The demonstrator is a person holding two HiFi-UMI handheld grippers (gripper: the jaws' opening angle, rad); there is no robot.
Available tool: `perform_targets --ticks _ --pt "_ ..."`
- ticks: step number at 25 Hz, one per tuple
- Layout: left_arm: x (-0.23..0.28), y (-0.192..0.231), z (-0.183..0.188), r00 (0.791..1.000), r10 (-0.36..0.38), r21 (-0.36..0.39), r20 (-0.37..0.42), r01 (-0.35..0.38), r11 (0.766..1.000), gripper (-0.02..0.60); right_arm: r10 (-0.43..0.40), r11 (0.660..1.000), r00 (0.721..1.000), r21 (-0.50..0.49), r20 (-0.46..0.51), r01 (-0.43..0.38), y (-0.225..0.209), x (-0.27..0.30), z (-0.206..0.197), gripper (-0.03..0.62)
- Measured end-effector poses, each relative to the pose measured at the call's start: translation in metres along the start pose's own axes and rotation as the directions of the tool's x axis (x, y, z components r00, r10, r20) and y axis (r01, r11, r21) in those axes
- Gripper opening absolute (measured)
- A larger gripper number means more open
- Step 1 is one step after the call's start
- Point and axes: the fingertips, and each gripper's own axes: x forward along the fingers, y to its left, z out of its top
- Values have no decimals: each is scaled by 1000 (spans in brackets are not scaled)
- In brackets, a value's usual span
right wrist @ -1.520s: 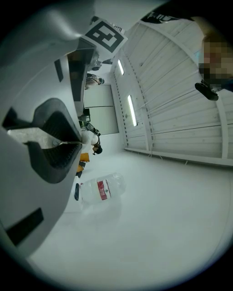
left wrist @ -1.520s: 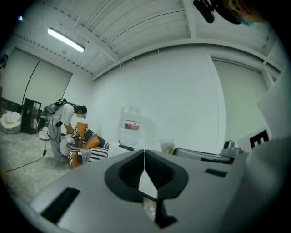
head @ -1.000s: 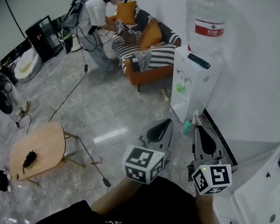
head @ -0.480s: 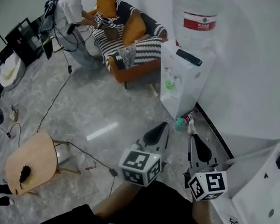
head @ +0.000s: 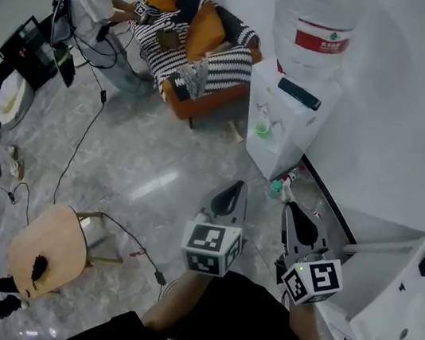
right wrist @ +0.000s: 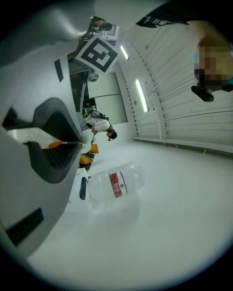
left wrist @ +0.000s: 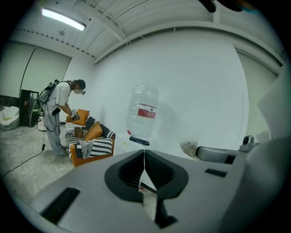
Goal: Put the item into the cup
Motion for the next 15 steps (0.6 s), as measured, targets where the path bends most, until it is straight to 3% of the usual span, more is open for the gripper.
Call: perform_targets --ticks 7,15 --pt "47 72 24 1000 30 -44 -9 -30 999 14 49 999 998 -17 -37 -50 7 100 7 21" --pt "114 158 84 998 52 -6 45 -52 999 14 62 994 998 -91 2 -61 12 222 46 21"
